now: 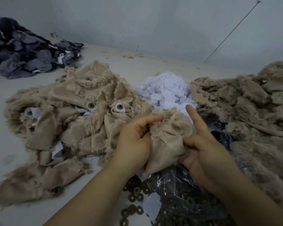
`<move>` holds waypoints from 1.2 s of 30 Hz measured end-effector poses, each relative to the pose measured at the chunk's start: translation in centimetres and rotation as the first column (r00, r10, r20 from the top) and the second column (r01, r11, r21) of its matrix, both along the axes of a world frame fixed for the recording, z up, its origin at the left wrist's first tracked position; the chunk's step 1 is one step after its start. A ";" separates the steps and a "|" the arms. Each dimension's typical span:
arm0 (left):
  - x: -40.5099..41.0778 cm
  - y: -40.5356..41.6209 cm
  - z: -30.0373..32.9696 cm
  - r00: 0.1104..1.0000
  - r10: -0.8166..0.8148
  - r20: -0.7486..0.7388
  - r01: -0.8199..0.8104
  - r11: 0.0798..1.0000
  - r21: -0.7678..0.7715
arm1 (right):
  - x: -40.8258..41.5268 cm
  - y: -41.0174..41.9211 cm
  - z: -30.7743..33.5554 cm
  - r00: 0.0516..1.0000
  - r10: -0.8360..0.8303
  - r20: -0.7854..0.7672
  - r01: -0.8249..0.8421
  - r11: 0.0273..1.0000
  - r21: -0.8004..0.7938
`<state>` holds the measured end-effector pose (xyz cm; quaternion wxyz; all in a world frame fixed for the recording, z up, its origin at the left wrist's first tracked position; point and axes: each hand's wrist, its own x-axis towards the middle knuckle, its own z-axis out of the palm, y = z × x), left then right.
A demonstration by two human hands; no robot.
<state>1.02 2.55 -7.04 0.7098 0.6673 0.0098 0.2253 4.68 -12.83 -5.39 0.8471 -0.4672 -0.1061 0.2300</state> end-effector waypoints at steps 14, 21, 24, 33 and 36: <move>0.0 0.2 0.0 1.000 0.013 -0.025 -0.007 0.972 0.235 | -0.4 -0.2 -0.7 0.969 -0.115 0.219 0.194 0.902 -0.387; -0.5 0.0 0.5 0.996 -0.083 -0.017 0.084 0.996 0.045 | -1.0 -0.4 0.7 0.940 -0.244 0.238 0.297 0.928 -0.224; -0.8 -0.4 0.7 0.989 -0.144 -0.026 0.142 0.987 -0.072 | -0.6 -0.4 0.8 0.966 -0.251 0.057 0.257 0.956 -0.140; -0.9 0.4 0.6 0.996 -0.050 0.069 0.060 0.986 -0.158 | -0.2 -0.6 0.7 0.979 -0.202 -0.019 0.183 0.918 -0.353; -0.9 0.5 0.4 0.986 -0.091 0.141 0.115 0.978 -0.174 | -0.1 -0.7 0.8 0.988 -0.152 -0.006 0.135 0.896 -0.422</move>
